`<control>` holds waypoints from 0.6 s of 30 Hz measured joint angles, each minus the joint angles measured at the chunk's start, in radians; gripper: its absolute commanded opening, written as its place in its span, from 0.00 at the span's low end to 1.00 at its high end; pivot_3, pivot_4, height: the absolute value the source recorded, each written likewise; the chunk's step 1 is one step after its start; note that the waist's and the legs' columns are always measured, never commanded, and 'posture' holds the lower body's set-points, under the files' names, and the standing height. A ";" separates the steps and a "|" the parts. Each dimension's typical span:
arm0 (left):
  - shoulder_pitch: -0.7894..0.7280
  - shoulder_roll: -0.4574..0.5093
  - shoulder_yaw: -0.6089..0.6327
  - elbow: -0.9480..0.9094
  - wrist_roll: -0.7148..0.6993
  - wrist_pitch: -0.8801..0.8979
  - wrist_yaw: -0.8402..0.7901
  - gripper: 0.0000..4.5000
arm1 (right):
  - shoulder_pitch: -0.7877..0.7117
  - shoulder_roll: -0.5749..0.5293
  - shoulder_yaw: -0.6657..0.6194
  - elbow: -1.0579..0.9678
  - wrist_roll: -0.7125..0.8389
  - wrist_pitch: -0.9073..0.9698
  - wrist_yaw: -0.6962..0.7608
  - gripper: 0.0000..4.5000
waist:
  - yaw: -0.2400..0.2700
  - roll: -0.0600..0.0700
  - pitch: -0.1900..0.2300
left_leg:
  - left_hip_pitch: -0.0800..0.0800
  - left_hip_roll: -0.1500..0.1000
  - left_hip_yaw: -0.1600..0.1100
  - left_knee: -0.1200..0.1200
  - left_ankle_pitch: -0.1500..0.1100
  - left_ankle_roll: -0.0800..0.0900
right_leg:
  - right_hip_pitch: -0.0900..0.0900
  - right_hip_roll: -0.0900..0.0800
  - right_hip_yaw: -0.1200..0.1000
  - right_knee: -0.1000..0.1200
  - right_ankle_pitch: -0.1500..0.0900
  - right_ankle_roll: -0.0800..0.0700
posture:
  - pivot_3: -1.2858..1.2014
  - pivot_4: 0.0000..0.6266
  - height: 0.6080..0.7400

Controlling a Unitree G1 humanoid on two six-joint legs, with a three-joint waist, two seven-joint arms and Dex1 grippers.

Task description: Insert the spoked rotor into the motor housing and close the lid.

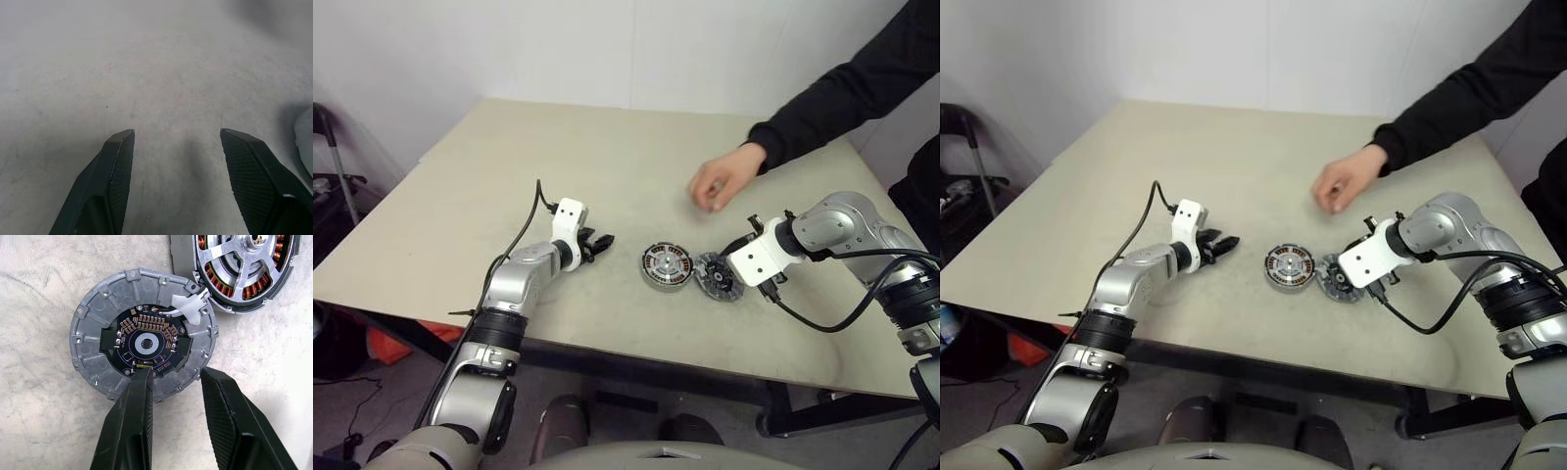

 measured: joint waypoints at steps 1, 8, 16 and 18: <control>0.000 0.000 0.000 0.000 0.001 0.000 0.000 0.66 | 0.000 0.000 0.000 0.000 0.000 0.001 0.000 0.34 | 0.000 0.000 0.000 | 0.000 0.000 0.000 0.000 0.000 0.000 | 0.000 0.000 0.000 0.000 0.000 0.000 | 0.52 0.00 1.00; 0.000 -0.002 0.000 0.000 0.007 -0.002 0.001 0.66 | -0.028 0.023 0.000 -0.003 0.003 0.027 -0.002 0.34 | 0.000 0.000 0.000 | 0.000 0.000 0.000 0.000 0.000 0.000 | 0.000 0.000 0.000 0.000 0.000 0.000 | 0.52 0.00 1.00; 0.000 -0.008 0.000 0.003 0.008 -0.010 0.003 0.66 | -0.038 0.057 -0.010 -0.088 0.059 0.101 0.003 0.34 | 0.000 0.000 0.000 | 0.000 0.000 0.000 0.000 0.000 0.000 | 0.000 0.000 0.000 0.000 0.000 0.000 | 0.52 0.00 1.00; 0.000 -0.009 0.000 0.004 0.009 -0.012 0.004 0.66 | -0.037 0.089 -0.032 -0.110 0.074 0.161 -0.019 0.34 | 0.000 0.000 0.000 | 0.000 0.000 0.000 0.000 0.000 0.000 | 0.000 0.000 0.000 0.000 0.000 0.000 | 0.52 0.00 1.00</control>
